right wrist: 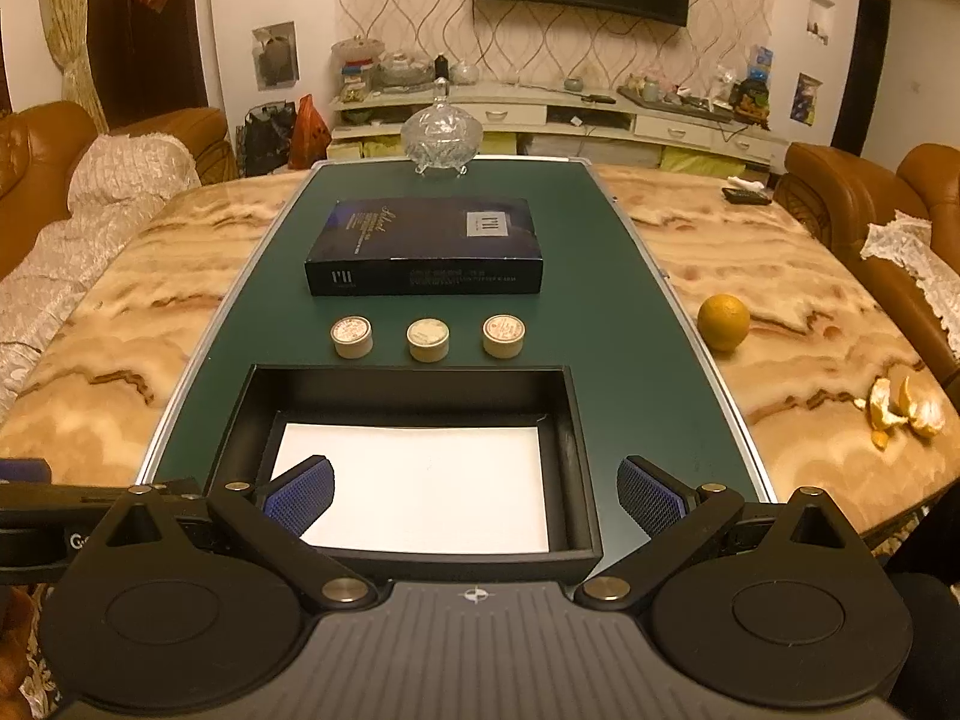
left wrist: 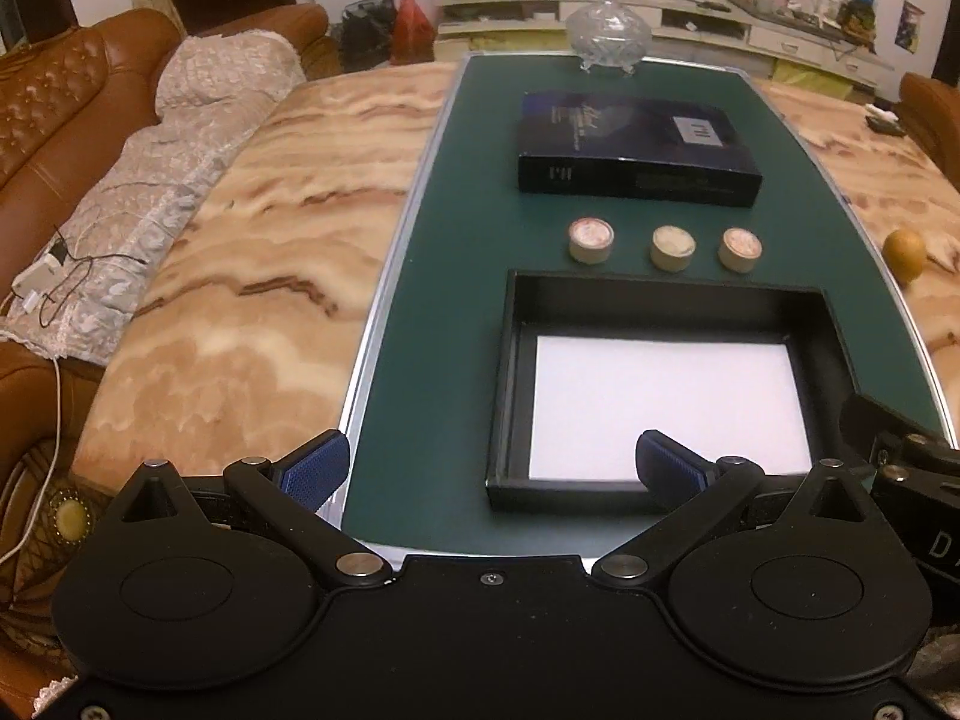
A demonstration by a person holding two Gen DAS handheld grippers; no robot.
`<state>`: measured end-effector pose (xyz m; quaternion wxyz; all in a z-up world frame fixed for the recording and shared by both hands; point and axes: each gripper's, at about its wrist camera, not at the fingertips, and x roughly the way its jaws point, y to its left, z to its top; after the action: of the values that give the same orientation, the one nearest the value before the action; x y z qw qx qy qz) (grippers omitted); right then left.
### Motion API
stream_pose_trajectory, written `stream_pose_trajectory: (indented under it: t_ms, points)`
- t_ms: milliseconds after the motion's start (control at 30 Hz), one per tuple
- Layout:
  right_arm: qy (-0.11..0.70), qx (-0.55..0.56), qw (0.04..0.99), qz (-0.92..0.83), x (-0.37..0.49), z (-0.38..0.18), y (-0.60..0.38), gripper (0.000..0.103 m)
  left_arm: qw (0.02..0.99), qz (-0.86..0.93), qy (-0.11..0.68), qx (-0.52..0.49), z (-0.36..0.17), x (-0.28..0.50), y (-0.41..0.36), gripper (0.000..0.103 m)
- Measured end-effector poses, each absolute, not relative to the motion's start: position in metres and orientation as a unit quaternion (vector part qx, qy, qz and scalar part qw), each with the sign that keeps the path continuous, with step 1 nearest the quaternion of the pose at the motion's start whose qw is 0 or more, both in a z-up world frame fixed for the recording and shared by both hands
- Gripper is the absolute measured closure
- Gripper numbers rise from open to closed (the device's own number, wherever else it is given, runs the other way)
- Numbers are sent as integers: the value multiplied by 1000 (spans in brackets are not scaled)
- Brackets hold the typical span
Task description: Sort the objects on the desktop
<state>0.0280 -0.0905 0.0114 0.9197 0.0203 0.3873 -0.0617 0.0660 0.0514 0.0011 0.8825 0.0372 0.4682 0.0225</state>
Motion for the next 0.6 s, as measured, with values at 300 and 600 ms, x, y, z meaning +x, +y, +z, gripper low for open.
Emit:
stream_pose_trajectory:
  t_ms: [300,600]
  points:
    - [404,41,911,-69,50,-1,-102,0,879,13,476,28,-6,88,53,0]
    - [414,39,906,-78,64,-12,-107,0,871,15,489,30,-20,103,50,0]
